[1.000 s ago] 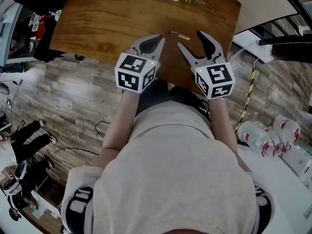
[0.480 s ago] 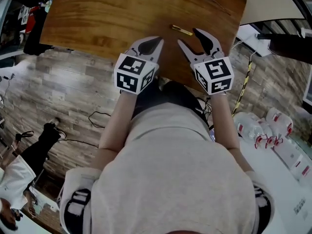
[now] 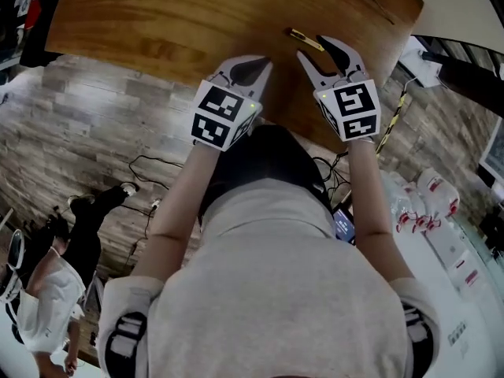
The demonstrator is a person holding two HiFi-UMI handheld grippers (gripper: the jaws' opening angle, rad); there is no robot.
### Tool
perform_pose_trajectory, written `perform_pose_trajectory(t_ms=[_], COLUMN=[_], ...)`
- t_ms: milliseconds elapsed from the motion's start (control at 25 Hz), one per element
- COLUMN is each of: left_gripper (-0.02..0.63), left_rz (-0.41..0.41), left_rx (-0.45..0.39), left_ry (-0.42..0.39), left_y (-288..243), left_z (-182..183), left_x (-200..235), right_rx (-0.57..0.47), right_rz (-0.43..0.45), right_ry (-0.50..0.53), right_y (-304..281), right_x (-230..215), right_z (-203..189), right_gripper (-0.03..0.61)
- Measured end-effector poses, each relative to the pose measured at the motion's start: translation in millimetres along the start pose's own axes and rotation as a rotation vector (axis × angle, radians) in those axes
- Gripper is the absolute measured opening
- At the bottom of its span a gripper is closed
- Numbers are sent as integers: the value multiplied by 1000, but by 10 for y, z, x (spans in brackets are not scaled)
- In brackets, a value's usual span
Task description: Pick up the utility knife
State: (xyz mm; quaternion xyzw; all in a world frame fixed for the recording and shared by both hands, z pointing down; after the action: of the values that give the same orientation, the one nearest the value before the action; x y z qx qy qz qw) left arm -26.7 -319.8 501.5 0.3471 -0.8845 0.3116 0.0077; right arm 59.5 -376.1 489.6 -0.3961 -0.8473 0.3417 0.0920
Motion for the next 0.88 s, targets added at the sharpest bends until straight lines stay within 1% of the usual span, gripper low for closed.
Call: perform_pose_trajectory(t_ms=[120, 360, 520, 880], left_gripper=[12, 12, 12, 12], left_rz=[-16, -7, 0, 3], left_rx=[18, 14, 5, -12], left_ry=[7, 65, 89, 102], left_y=[-70, -148, -188, -232], left_z=[-113, -192, -176, -144], left_x=[-9, 67, 155, 201], right_rx=[34, 108, 162, 254], right_rz=[4, 20, 41, 69], right_ry=[22, 95, 113, 125], right_y=[-170, -440, -598, -735], right_x=[-44, -103, -151, -178], right_z=[-77, -172, -248, -418], right_gripper=[187, 184, 166, 126])
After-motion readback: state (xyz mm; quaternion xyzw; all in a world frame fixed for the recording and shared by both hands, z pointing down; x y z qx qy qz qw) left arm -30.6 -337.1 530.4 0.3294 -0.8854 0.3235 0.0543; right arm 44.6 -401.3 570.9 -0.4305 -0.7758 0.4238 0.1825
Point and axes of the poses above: the fingertips, and each gripper's own axes: y backward along the fingers, x to its left, z out of its top, the point moved 3 cm from there along y, backward along the fingers, and after that the axes turned 11 degrees about -y, right-handed, at the moved point
